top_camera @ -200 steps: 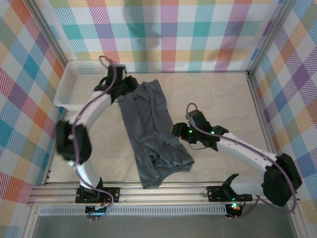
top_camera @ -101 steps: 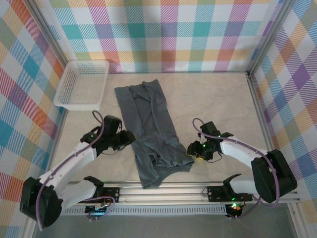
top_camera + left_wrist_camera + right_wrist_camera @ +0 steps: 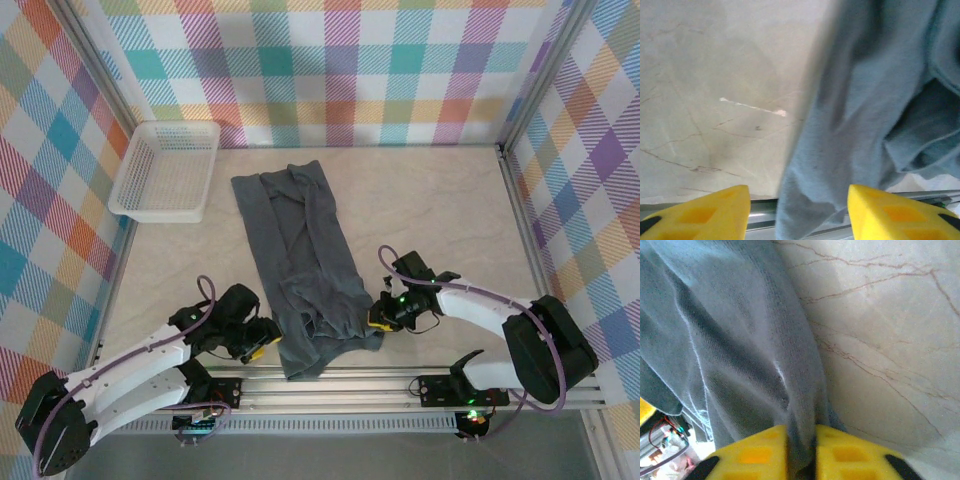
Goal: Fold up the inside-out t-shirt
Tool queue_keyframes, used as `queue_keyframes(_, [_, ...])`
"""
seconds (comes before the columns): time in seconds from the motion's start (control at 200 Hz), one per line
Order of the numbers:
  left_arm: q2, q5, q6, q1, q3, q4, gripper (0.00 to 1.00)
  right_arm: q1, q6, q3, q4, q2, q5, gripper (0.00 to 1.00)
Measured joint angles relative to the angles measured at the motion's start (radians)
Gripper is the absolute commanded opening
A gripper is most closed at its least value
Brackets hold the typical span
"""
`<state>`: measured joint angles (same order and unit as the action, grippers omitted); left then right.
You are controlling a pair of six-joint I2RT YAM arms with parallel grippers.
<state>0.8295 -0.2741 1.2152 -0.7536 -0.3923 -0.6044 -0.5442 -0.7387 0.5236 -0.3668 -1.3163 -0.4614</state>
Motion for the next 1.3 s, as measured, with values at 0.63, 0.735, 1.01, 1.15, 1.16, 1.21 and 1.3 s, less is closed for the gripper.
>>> queue_keyframes(0.63, [0.173, -0.077, 0.021, -0.037, 0.029, 0.241, 0.38, 0.0, -0.073, 0.0, -0.019, 0.093, 0.024, 0.03])
queue_keyframes(0.735, [0.196, -0.081, 0.017, -0.037, 0.029, 0.267, 0.33, 0.0, -0.08, -0.001, -0.019, 0.093, 0.03, 0.03])
queue_keyframes(1.01, [0.23, -0.084, 0.003, -0.037, 0.027, 0.276, 0.29, 0.0, -0.092, 0.0, -0.019, 0.093, 0.034, 0.03])
queue_keyframes(1.15, [0.264, -0.082, -0.016, -0.038, 0.014, 0.276, 0.0, 0.0, -0.093, 0.0, -0.021, 0.093, 0.044, 0.0])
queue_keyframes(1.16, [0.266, -0.082, -0.024, -0.038, 0.013, 0.275, 0.0, 0.0, -0.094, 0.0, -0.022, 0.093, 0.046, 0.0])
queue_keyframes(1.21, [0.27, -0.081, -0.035, -0.039, 0.006, 0.269, 0.0, -0.001, -0.097, -0.001, -0.031, 0.097, 0.058, 0.0])
queue_keyframes(1.3, [0.239, -0.071, -0.053, -0.047, -0.003, 0.243, 0.0, -0.003, -0.108, -0.013, -0.045, 0.133, 0.072, 0.0])
